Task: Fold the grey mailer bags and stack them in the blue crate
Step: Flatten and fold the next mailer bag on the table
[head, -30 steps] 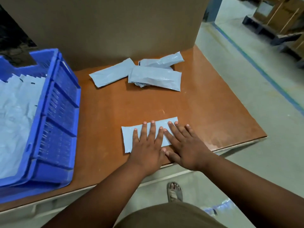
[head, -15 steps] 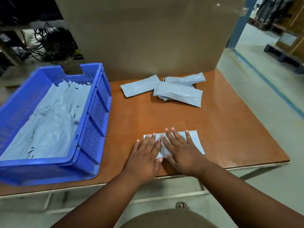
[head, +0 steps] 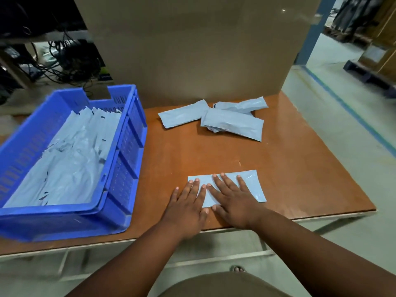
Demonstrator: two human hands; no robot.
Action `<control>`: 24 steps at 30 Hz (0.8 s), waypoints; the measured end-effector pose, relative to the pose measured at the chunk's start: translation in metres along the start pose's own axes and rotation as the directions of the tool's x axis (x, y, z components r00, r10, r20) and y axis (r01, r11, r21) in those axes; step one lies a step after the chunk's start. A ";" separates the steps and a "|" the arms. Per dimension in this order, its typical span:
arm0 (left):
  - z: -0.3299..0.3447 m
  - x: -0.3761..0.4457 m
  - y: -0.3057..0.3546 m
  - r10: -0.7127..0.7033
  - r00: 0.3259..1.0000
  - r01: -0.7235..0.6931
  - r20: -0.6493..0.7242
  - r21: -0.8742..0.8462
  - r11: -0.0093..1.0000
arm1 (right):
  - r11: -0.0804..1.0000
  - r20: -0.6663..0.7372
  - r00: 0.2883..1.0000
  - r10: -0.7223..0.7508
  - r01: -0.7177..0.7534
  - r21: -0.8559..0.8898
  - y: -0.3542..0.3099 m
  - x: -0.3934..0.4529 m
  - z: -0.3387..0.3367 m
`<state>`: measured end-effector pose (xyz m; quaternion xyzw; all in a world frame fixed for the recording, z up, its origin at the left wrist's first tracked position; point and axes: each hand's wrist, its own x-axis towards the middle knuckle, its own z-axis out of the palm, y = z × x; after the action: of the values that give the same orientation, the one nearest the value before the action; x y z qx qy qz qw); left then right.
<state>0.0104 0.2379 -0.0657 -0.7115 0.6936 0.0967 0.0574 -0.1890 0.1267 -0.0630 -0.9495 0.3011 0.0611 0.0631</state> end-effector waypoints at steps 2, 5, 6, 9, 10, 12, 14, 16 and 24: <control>-0.011 0.003 0.003 -0.008 0.999 0.008 0.034 -0.004 1.000 | 0.999 0.024 1.000 -0.015 0.013 0.045 0.005 0.000 -0.004; -0.028 0.011 0.006 -0.013 1.000 0.013 0.001 -0.058 0.998 | 0.986 -0.026 1.000 0.005 -0.001 0.164 0.018 -0.001 -0.018; -0.032 0.014 0.008 -0.005 0.999 0.003 -0.038 -0.074 0.997 | 0.983 -0.055 0.998 0.024 -0.014 0.181 0.022 -0.002 -0.023; -0.036 0.024 0.021 0.056 0.989 -0.069 -0.140 -0.090 0.994 | 0.983 -0.139 0.985 0.099 -0.075 0.167 0.028 -0.005 -0.038; -0.035 0.028 0.027 0.076 0.985 -0.090 -0.154 -0.088 0.992 | 0.985 -0.166 0.979 0.117 -0.093 0.145 0.027 -0.006 -0.042; -0.030 0.034 0.039 0.106 0.982 -0.118 -0.158 -0.063 0.991 | 0.991 -0.172 0.978 0.119 -0.107 0.077 0.023 -0.005 -0.042; -0.018 0.037 0.047 0.116 0.985 -0.124 -0.131 -0.057 0.991 | 0.994 -0.094 0.990 0.106 -0.102 0.047 0.018 -0.003 -0.031; -0.006 0.038 0.047 0.117 0.984 -0.122 -0.133 -0.035 0.992 | 0.993 -0.046 0.994 0.102 -0.099 0.066 0.017 -0.003 -0.015; 0.011 0.021 0.002 -0.064 0.989 0.058 -0.136 -0.050 0.997 | 0.979 -0.028 0.980 0.198 -0.196 0.049 0.064 -0.023 0.003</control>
<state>0.0079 0.2200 -0.0806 -0.7385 0.6715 0.0616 -0.0040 -0.2452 0.0886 -0.0672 -0.9142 0.3961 0.0449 0.0736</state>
